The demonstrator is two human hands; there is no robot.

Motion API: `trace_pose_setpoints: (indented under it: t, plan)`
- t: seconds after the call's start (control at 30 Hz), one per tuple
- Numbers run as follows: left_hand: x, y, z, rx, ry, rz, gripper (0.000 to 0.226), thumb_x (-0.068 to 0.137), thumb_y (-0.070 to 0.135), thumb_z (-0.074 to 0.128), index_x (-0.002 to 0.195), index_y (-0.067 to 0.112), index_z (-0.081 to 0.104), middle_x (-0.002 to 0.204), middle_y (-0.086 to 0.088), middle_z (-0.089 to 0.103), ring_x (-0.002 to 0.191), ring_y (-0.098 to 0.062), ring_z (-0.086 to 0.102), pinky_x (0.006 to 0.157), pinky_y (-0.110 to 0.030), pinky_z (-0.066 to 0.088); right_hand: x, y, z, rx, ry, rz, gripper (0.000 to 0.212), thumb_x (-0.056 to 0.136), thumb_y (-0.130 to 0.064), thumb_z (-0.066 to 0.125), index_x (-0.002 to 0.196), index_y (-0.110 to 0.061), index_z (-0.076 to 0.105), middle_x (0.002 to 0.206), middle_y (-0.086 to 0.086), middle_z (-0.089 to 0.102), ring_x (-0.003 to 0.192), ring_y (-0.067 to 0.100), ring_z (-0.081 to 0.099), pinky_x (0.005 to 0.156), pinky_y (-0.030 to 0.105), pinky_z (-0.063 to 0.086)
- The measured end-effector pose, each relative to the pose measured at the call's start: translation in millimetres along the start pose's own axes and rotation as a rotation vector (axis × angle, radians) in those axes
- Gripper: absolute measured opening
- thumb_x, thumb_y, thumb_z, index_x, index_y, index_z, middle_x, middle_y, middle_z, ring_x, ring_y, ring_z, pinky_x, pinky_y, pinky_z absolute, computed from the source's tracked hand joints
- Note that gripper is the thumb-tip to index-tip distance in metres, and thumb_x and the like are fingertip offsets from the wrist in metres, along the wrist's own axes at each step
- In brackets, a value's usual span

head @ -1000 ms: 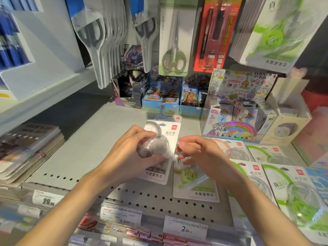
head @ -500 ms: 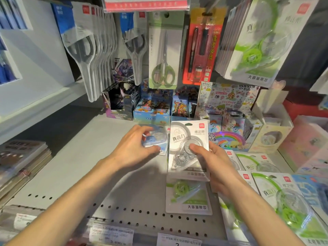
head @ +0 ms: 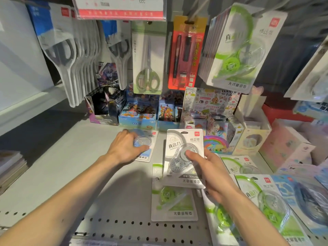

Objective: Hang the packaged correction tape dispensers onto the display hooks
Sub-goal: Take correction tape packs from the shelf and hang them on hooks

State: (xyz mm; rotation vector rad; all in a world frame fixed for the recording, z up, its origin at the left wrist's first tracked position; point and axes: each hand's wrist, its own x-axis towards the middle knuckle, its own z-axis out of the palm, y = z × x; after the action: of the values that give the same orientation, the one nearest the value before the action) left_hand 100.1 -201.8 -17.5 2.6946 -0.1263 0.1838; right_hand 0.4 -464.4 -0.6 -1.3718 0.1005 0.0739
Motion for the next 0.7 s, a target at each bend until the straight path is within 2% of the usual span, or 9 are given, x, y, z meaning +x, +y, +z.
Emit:
trace_pose_setpoints:
  t: [0.07, 0.1, 0.17, 0.23, 0.27, 0.33, 0.5, 0.6, 0.7]
  plan:
    - [-10.5, -2.3, -6.3, -0.055, 0.029, 0.009, 0.044, 0.082, 0.059, 0.073, 0.065, 0.030, 0.045, 0.082, -0.002, 0.049, 0.094, -0.030, 0.055, 0.070, -0.034, 0.033, 0.6, 0.3, 0.6, 0.002, 0.007, -0.004, 0.076, 0.088, -0.030, 0.081, 0.154, -0.016, 0.044, 0.143, 0.002, 0.066, 0.135, 0.018, 0.058, 0.120, 0.046, 0.039]
    - [-15.9, -3.4, -10.9, -0.094, 0.058, 0.026, 0.041, 0.082, 0.058, 0.074, 0.068, 0.029, 0.047, 0.083, 0.000, 0.050, 0.095, -0.028, 0.054, 0.071, -0.033, 0.033, 1.0, 0.5, 1.6, 0.002, 0.009, -0.002, 0.080, 0.088, -0.032, 0.081, 0.155, -0.016, 0.042, 0.146, 0.003, 0.064, 0.135, 0.018, 0.057, 0.121, 0.047, 0.038]
    - [-27.5, -5.9, -21.1, -0.125, 0.101, 0.053, 0.031, 0.082, 0.057, 0.075, 0.090, 0.029, 0.064, 0.094, 0.002, 0.054, 0.099, -0.022, 0.053, 0.076, -0.032, 0.035, 0.8, 0.2, 5.2, -0.001, 0.018, 0.017, 0.084, 0.086, -0.034, 0.082, 0.157, -0.016, 0.040, 0.151, 0.006, 0.059, 0.138, 0.021, 0.055, 0.122, 0.050, 0.037]
    - [-40.2, -4.8, -32.6, -0.160, 0.137, 0.050, 0.054, 0.080, 0.059, 0.075, 0.120, 0.023, 0.069, 0.106, 0.003, 0.056, 0.099, -0.016, 0.053, 0.080, -0.029, 0.038, 4.2, 0.1, 9.6, -0.001, 0.003, 0.036, 0.070, 0.088, -0.030, 0.080, 0.150, -0.017, 0.050, 0.141, 0.006, 0.068, 0.132, 0.025, 0.063, 0.118, 0.052, 0.042]
    - [-47.8, -2.0, -38.2, -0.188, 0.152, 0.039, 0.061, 0.079, 0.061, 0.076, 0.126, 0.023, 0.067, 0.111, 0.004, 0.057, 0.098, -0.013, 0.054, 0.079, -0.027, 0.039, 5.6, -0.8, 13.1, 0.000, -0.008, 0.043, 0.058, 0.090, -0.027, 0.079, 0.142, -0.017, 0.057, 0.130, 0.006, 0.074, 0.123, 0.026, 0.069, 0.114, 0.053, 0.046]
    - [-64.5, 8.4, -48.2, -0.242, 0.165, 0.061, 0.066, 0.077, 0.063, 0.076, 0.129, 0.025, 0.065, 0.114, 0.008, 0.057, 0.097, -0.008, 0.055, 0.076, -0.020, 0.039, 7.2, -4.1, 22.5, 0.012, -0.033, 0.063, 0.046, 0.091, -0.026, 0.078, 0.134, -0.016, 0.063, 0.118, 0.006, 0.080, 0.111, 0.027, 0.076, 0.108, 0.054, 0.052]
    - [-92.6, 45.6, -62.1, -0.261, 0.188, 0.148, 0.067, 0.075, 0.062, 0.078, 0.131, 0.029, 0.062, 0.113, 0.012, 0.054, 0.102, -0.005, 0.054, 0.080, -0.021, 0.042, 2.4, -18.9, 45.7, 0.040, -0.192, 0.045, 0.040, 0.093, -0.030, 0.075, 0.131, -0.019, 0.068, 0.118, 0.008, 0.080, 0.108, 0.029, 0.077, 0.099, 0.050, 0.058]
    - [-102.7, 63.2, -67.0, -0.267, 0.227, 0.199, 0.070, 0.073, 0.069, 0.073, 0.131, 0.033, 0.060, 0.110, 0.023, 0.048, 0.102, 0.003, 0.051, 0.079, -0.015, 0.040, -3.2, -28.0, 48.0, 0.070, -0.255, -0.013, 0.037, 0.092, -0.019, 0.076, 0.128, -0.016, 0.069, 0.117, 0.011, 0.079, 0.106, 0.030, 0.077, 0.087, 0.044, 0.064]
    - [-110.1, 74.7, -72.9, -0.283, 0.289, 0.233, 0.080, 0.068, 0.080, 0.065, 0.132, 0.032, 0.061, 0.112, 0.027, 0.045, 0.108, 0.003, 0.049, 0.089, -0.014, 0.038, -10.2, -39.6, 41.1, 0.054, -0.255, -0.093, 0.041, 0.089, -0.014, 0.076, 0.129, -0.015, 0.068, 0.117, 0.010, 0.079, 0.108, 0.029, 0.077, 0.093, 0.045, 0.060]
